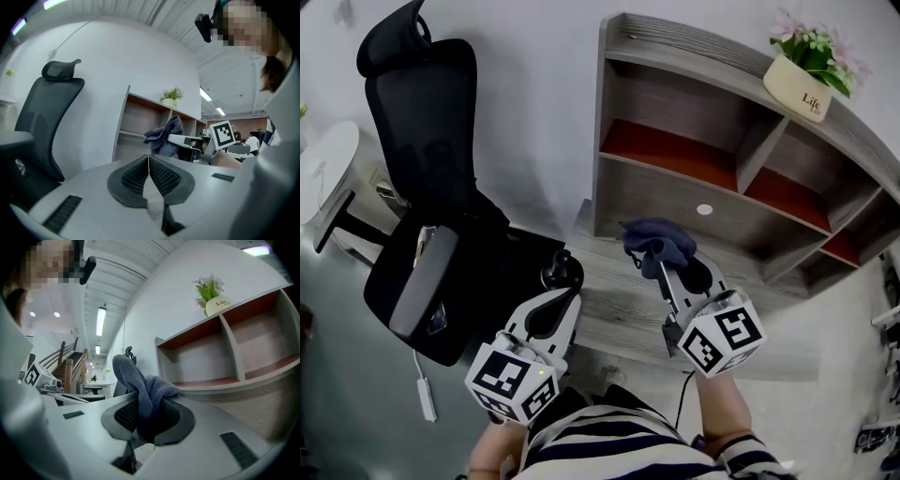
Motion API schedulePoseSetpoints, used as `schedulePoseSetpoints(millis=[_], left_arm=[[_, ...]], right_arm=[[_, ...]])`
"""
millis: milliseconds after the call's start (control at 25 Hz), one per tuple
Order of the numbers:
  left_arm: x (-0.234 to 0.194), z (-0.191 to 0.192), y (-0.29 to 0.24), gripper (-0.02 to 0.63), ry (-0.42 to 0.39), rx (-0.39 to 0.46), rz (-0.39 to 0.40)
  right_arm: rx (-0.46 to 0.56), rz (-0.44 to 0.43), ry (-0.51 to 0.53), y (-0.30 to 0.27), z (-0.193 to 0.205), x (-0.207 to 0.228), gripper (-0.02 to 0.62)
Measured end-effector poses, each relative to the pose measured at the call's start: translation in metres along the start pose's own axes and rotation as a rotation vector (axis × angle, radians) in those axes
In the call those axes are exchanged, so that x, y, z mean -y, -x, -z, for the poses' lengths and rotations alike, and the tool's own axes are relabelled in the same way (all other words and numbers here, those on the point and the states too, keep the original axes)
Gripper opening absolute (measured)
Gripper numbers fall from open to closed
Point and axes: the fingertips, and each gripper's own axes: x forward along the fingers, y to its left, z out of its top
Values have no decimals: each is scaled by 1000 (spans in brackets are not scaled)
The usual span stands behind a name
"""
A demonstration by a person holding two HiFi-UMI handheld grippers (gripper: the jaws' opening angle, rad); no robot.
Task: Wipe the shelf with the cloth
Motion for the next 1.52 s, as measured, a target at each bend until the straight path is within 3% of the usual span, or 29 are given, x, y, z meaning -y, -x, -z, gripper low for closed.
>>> schedulePoseSetpoints(millis=[360,480,640,840,1280,1520], left_arm=[[4,-30,-36,20,8,56,-36],[5,-35,-41,20,27,58,-22],[-3,-46,-46,20,-8,69,-34],[-11,-61,-56,20,-33,106,11],[-45,-90,-63,20,-81,162,108],[-66,-87,-69,20,-81,151,126]], right_arm=[[103,-149,67,-37,-56,7,75],[135,-163,78,-46,-70,12,75],[184,-175,93,-63,-91,11,75],[234,-183,141,-92,-119,4,75],[371,-95,253,-149,-178,-9,75],[359,4,342,-174,-179,-7,75]])
